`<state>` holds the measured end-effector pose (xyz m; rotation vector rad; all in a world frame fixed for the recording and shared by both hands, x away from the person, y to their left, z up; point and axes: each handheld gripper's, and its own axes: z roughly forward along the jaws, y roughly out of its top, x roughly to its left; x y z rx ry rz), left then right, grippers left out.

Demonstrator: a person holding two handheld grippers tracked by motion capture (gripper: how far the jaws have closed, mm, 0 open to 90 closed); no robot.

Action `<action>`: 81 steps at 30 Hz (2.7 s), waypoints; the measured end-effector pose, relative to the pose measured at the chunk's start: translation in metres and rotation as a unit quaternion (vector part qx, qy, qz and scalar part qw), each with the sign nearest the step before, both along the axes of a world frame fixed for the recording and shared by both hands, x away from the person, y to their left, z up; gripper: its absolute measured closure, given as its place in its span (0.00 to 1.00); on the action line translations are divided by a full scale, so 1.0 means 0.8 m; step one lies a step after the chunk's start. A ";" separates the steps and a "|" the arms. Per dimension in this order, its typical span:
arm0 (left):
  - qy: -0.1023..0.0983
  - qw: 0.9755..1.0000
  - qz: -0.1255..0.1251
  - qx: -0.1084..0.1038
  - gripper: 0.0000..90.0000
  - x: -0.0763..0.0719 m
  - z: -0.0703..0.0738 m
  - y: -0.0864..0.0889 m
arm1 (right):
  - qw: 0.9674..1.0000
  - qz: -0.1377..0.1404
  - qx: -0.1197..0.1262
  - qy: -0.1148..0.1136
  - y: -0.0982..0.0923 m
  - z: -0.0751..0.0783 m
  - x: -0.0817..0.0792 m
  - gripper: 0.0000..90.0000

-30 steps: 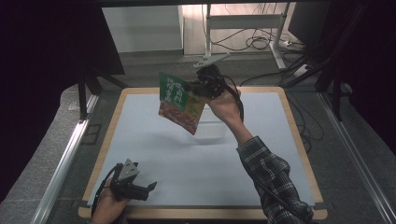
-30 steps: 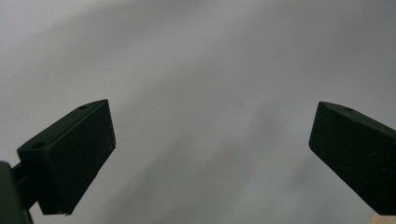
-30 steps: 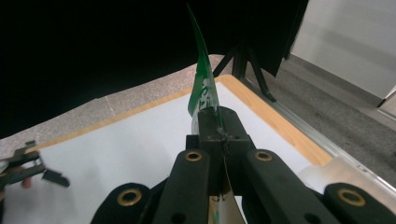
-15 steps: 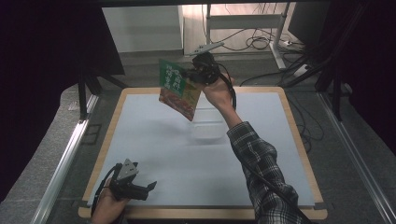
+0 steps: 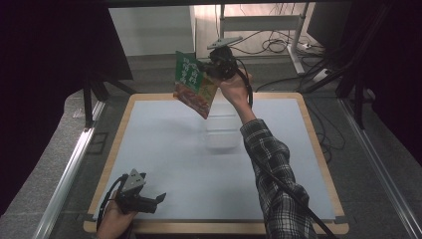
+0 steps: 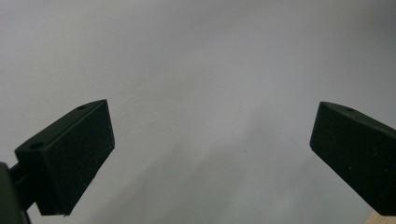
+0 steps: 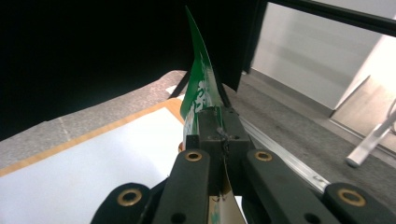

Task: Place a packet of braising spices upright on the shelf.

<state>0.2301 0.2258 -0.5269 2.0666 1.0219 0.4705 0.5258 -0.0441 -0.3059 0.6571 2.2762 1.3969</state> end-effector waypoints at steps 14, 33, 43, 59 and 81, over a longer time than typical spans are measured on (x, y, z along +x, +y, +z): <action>0.001 1.000 -0.004 0.007 0.00 0.000 0.000 -0.001 | 0.999 -0.032 -0.028 0.001 -0.049 -0.021 0.013 0.99; 0.000 1.000 -0.005 0.013 0.00 0.000 0.000 -0.004 | 0.995 -0.055 -0.073 0.026 -0.094 -0.027 0.011 0.98; 0.000 1.000 -0.006 0.016 0.00 0.000 0.000 -0.005 | 0.992 -0.062 -0.100 0.042 -0.078 -0.055 0.018 0.95; 0.000 1.000 -0.007 0.018 0.00 0.000 0.000 -0.006 | 0.994 -0.083 -0.058 0.049 -0.093 -0.064 0.018 0.50; -0.001 1.000 -0.008 0.022 0.00 0.000 0.000 -0.007 | 0.996 -0.075 -0.029 0.046 -0.106 -0.037 0.011 0.18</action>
